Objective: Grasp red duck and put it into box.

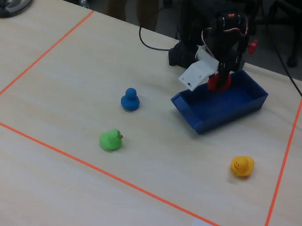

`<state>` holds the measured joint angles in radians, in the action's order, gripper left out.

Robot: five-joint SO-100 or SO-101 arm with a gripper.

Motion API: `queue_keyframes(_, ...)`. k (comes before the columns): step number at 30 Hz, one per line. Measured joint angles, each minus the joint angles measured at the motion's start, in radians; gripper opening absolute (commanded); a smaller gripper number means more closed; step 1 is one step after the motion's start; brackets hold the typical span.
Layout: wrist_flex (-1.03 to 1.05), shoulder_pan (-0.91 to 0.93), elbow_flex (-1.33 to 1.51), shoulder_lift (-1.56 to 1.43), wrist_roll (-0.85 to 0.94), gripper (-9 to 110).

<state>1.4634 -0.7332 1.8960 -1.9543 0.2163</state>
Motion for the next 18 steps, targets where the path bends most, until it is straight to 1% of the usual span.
queue_keyframes(1, 0.000, -0.008, 0.000, 0.000, 0.000, 0)
queue_keyframes(2, 0.000, -0.014, 0.000, 0.000, 0.003, 3)
queue_keyframes(8, 0.006, -0.043, 0.049, -0.023, 0.063, 26)
queue_keyframes(9, 0.006, -0.046, 0.066, -0.038, 0.074, 29)
queue_keyframes(13, -0.023, -0.044, 0.100, -0.078, 0.121, 33)
queue_keyframes(14, -0.026, -0.044, 0.100, -0.084, 0.132, 32)
queue_keyframes(15, -0.026, -0.037, 0.100, -0.091, 0.144, 28)
queue_keyframes(18, -0.026, 0.020, 0.092, -0.114, 0.179, 3)
